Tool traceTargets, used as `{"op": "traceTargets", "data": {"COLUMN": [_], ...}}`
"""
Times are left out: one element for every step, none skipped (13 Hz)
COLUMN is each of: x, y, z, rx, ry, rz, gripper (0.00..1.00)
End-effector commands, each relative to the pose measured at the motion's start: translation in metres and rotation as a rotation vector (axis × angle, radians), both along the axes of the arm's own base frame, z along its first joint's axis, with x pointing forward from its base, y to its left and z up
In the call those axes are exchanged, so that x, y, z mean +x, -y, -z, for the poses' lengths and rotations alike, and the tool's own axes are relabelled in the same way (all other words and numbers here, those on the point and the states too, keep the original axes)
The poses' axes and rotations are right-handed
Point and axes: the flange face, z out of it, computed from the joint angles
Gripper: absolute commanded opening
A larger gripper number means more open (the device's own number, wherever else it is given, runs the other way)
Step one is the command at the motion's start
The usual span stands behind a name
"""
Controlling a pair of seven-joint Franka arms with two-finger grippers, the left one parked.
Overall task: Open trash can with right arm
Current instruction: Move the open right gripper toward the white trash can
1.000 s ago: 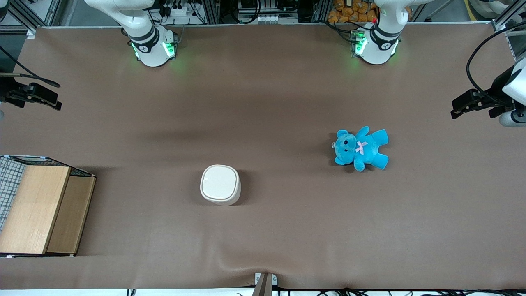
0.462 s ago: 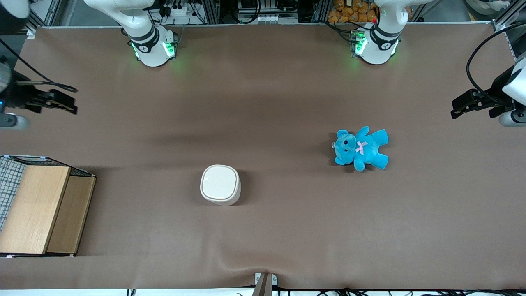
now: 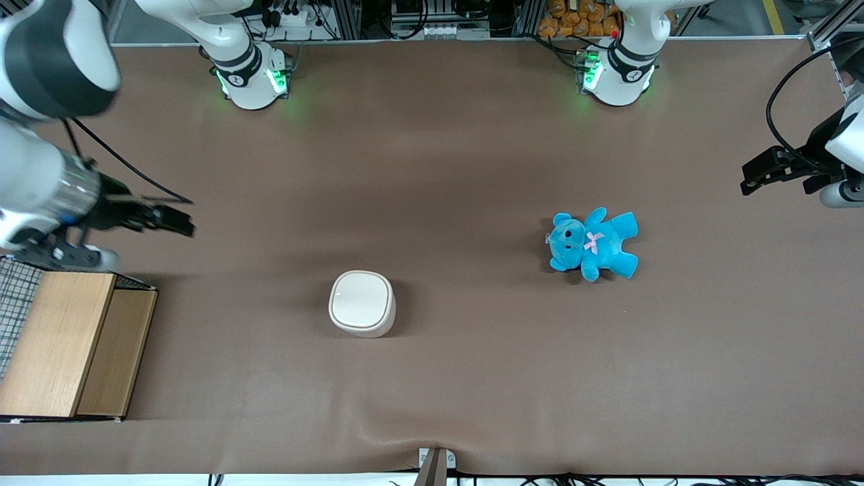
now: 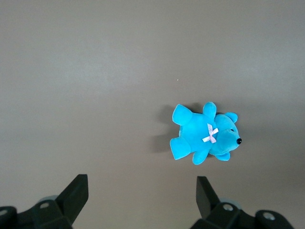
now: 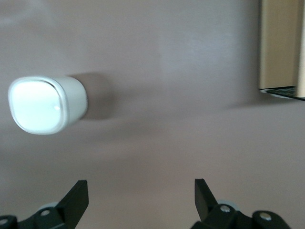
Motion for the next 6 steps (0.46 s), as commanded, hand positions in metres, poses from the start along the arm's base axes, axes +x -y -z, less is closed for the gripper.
{"op": "traceTargets", "data": {"x": [0.03, 0.038, 0.044, 0.048, 0.05, 0.053], "y": [-0.043, -0.056, -0.07, -0.086, -0.101, -0.114], "z": [0.019, 0.03, 0.044, 0.056, 0.069, 0.081], "rx": [0.02, 0.022, 0.019, 0.02, 0.038, 0.077], "ry": [0.014, 0.015, 0.007, 0.007, 0.001, 0.0], "rz": [0.027, 0.014, -0.002, -0.008, -0.006, 0.0], "gripper": [0.56, 0.37, 0.31, 0.21, 0.18, 0.1]}}
